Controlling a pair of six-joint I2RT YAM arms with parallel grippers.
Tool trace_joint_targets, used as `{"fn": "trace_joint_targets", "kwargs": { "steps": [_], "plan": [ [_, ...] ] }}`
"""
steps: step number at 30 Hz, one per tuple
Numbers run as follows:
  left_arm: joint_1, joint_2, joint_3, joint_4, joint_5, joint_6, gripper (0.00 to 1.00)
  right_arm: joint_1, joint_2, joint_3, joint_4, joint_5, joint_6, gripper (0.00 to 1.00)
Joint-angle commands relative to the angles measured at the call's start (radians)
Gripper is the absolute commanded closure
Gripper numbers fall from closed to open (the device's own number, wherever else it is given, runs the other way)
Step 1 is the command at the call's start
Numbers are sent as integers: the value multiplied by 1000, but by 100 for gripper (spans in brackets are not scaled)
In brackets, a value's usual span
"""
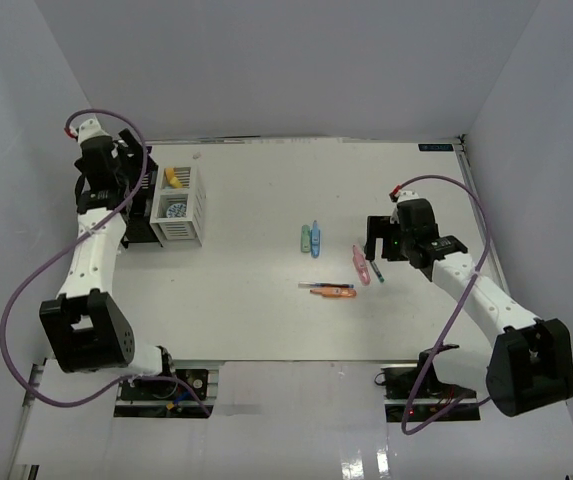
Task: Sort the stationery into containers
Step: Place the pen in the storage box, then pick up the pen from the center of the board.
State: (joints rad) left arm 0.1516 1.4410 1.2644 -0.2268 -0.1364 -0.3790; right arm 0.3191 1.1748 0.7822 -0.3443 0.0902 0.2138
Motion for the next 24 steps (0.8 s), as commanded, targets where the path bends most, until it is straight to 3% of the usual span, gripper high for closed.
{"fn": "trace_joint_targets", "kwargs": {
  "steps": [1, 5, 8, 19, 24],
  "plan": [
    [-93, -103, -69, -82, 87, 122, 2, -15, 58, 42, -30, 14, 24, 5],
    [-231, -171, -167, -71, 32, 247, 2, -40, 118, 17, -30, 17, 36, 1],
    [-267, -218, -223, -75, 15, 212, 2, -46, 160, 0, -30, 14, 55, 0],
    [-299, -248, -234, -164, 72, 152, 2, -48, 259, -34, 2, 43, 91, 21],
    [-313, -252, -237, -166, 67, 163, 2, -45, 286, -37, 11, 52, 87, 25]
  ]
}}
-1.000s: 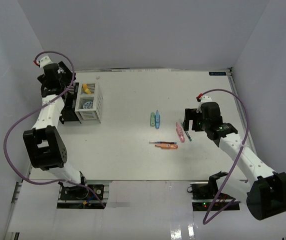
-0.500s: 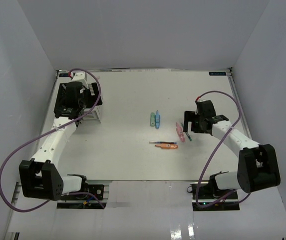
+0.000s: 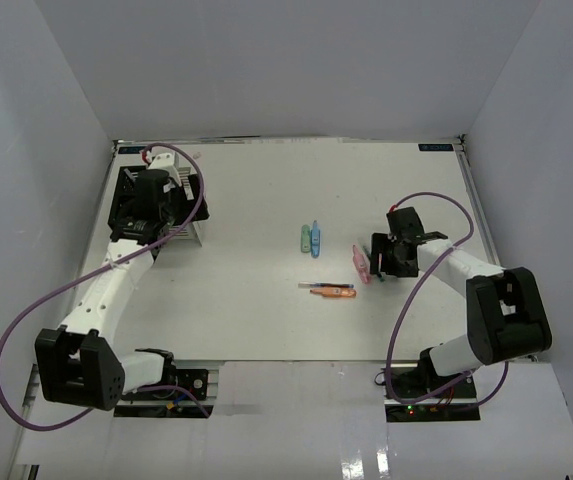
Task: Sort the stationery into containers
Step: Pick up the pen from the center of the board.
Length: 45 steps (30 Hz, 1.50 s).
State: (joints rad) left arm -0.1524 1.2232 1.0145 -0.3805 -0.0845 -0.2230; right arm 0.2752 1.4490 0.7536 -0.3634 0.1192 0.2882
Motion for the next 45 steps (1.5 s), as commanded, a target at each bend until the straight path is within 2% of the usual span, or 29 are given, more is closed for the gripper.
{"fn": "trace_joint_targets", "kwargs": {
  "steps": [1, 12, 15, 18, 19, 24, 27, 31, 35, 40, 45],
  "plan": [
    [-12, -36, 12, -12, 17, 5, 2, 4, 16, -5, 30, 30, 11, 26],
    [-30, -13, 16, -14, 63, -30, 2, 36, 88, -3, 38, 62, -7, 34],
    [-32, 2, 35, -21, 83, -44, 2, 38, 105, 0, 47, 25, -12, 42],
    [-33, 16, 53, -31, 123, -53, 2, 36, 117, 0, 57, -1, -12, 60],
    [-35, 21, 58, -32, 130, -56, 2, 38, 120, 1, 55, -1, -14, 63],
    [-35, 56, 93, -37, 206, -108, 2, 38, 108, 13, 43, 36, -18, 82],
    [-39, 81, 124, -37, 302, -176, 2, 36, 74, 27, 24, 63, -23, 92],
    [-56, 137, 170, -17, 475, -281, 2, 42, -30, 50, 20, 82, -56, 92],
    [-96, 168, 197, 55, 590, -390, 2, 64, -179, 32, 105, -76, -103, 92],
    [-196, 193, 220, 176, 611, -476, 3, 146, -344, 20, 221, -277, -104, 92],
    [-306, 223, 234, 275, 566, -523, 3, 226, -412, 24, 351, -368, -55, 92]
  ]
}}
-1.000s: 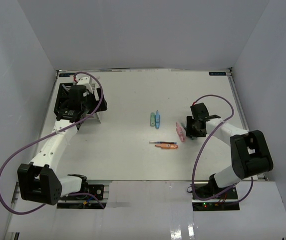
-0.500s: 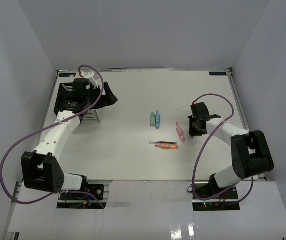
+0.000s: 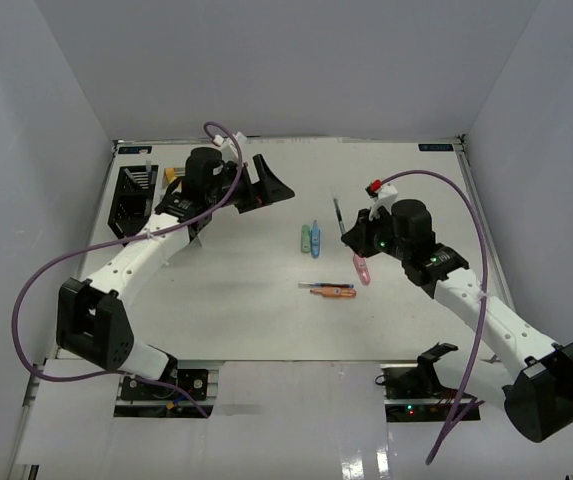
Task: Sort the stationery into containers
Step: Pick up the pen from the center of the board, then place the pen in the storage box.
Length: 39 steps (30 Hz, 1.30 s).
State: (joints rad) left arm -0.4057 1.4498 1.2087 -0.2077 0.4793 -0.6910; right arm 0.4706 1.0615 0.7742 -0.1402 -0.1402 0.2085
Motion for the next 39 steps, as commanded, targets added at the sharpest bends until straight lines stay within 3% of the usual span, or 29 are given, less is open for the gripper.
{"fn": "trace_joint_targets", "kwargs": {
  "steps": [1, 5, 16, 19, 20, 23, 24, 27, 28, 29, 35, 39],
  "plan": [
    [-68, -2, 40, 128, -14, -59, 4, 37, -26, 5, 140, -128, 44, 92],
    [-123, 0, 25, 200, -76, -97, 13, 66, -11, 36, 179, -156, 71, 92],
    [-225, 90, 74, 188, -149, -85, 30, 106, 6, 50, 220, -167, 98, 92],
    [-232, 113, 83, 180, -159, -84, 44, 111, 12, 53, 223, -165, 98, 92],
    [-234, 119, 83, 180, -160, -84, 59, 114, 15, 53, 222, -165, 98, 92],
    [-239, 121, 89, 179, -177, -73, 84, 115, 20, 53, 218, -160, 95, 91],
    [-239, 119, 91, 176, -180, -68, 97, 117, 22, 53, 214, -157, 94, 89],
    [-239, 115, 95, 165, -199, -50, 100, 115, 25, 54, 208, -145, 89, 71],
    [-239, 113, 97, 151, -206, -45, 100, 115, 25, 54, 203, -142, 88, 61],
    [-239, 113, 101, 140, -218, -39, 100, 115, 25, 54, 200, -141, 82, 44],
    [-229, 87, 100, 73, -375, 31, 100, 115, -7, 47, 151, -96, 46, 2],
    [-153, 52, 104, 18, -536, 86, 100, 115, -47, 31, 93, -44, 8, 4]
  ]
}}
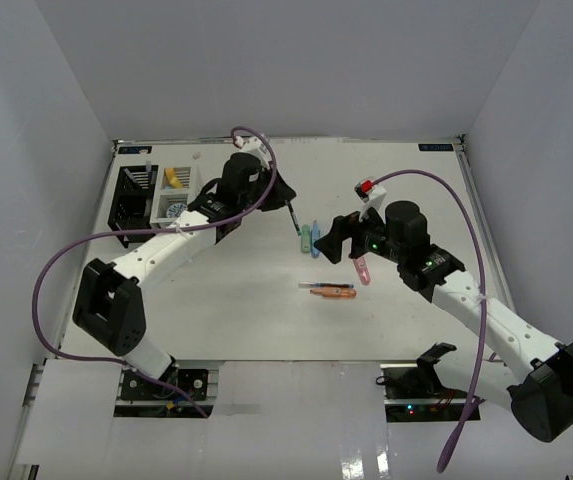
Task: Sort the stationery into containers
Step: Place the pen in the storage box.
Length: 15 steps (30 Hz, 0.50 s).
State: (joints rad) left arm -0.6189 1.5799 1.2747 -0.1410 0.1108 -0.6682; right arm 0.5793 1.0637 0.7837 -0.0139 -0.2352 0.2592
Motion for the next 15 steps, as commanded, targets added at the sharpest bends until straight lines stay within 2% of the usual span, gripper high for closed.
{"fn": "trace_joint_targets", "kwargs": {
  "steps": [1, 2, 5, 8, 11, 15],
  "plan": [
    [79, -98, 38, -67, -271, 106, 100, 7, -57, 16, -44, 68, -61, 5],
    [96, -110, 40, -75, -325, 129, 100, 5, -73, 12, -66, 76, -70, 5],
    [250, -147, 40, -81, -483, 209, 100, 7, -103, -4, -96, 99, -101, 7],
    [376, -164, 25, -5, -600, 316, 100, 7, -125, -21, -116, 115, -124, 9],
    [496, -150, 25, 119, -639, 406, 100, 5, -125, -20, -153, 122, -150, 10],
    [605, -42, 89, 259, -684, 456, 100, 5, -119, -18, -202, 122, -186, 10]
  ]
}}
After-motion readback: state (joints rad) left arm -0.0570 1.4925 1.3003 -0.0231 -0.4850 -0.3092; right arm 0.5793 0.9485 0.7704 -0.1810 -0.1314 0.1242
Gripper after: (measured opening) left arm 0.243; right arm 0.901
